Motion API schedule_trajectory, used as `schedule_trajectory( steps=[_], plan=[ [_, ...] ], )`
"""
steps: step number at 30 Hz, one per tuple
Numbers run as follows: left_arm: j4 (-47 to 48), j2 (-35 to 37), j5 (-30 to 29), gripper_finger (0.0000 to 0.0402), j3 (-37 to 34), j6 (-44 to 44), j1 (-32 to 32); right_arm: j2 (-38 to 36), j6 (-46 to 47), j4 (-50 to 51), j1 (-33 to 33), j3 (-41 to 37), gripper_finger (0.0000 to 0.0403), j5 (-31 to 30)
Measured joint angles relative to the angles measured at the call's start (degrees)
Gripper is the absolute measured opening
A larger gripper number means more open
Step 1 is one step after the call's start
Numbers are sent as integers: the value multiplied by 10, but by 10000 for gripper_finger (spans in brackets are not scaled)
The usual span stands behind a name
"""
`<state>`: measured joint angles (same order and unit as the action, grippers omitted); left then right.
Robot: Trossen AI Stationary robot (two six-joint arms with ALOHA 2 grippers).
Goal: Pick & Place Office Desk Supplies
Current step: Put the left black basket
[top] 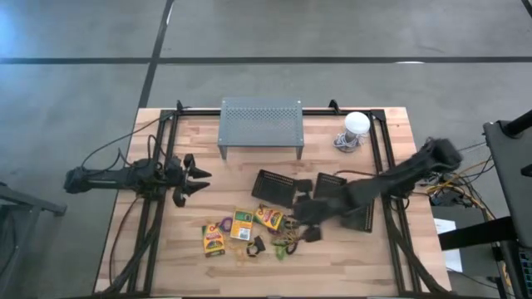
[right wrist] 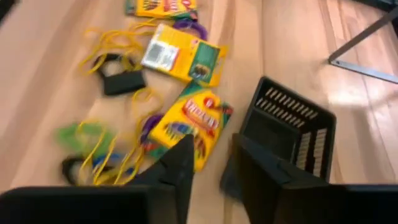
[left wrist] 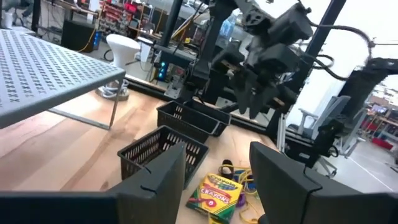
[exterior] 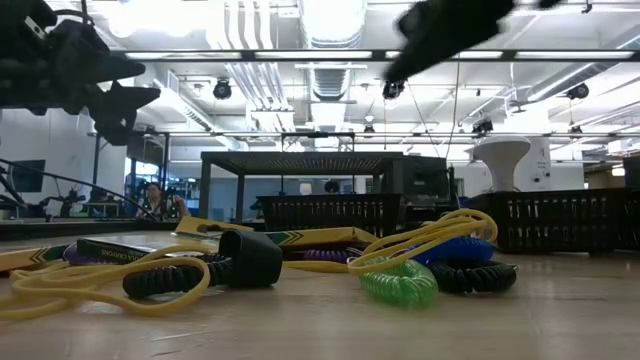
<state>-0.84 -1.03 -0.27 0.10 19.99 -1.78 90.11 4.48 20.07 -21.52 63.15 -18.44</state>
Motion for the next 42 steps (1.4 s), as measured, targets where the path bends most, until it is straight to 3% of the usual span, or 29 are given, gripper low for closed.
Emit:
schedule_trajectory(
  steps=[7, 14, 21, 29, 35, 42],
  plan=[
    [0, -9, -2, 186, 0, -17, 0, 153, 85, 95, 47, 148, 186, 5],
    [-2, -34, -21, 186, 0, -6, 0, 257, 112, 175, 83, 227, 198, 13],
    [-4, -59, -39, 186, 0, -4, 0, 288, 117, 191, 111, 237, 147, 62],
    [-8, -67, -57, 186, 0, -4, 0, 272, 52, 187, 118, 234, 19, 65],
    [-8, -67, -57, 186, 0, -4, 0, 241, -15, 188, 118, 274, 11, 65],
    [-8, -72, -62, 186, 0, 0, 0, 213, -131, 178, 166, 397, 10, 65]
  ],
)
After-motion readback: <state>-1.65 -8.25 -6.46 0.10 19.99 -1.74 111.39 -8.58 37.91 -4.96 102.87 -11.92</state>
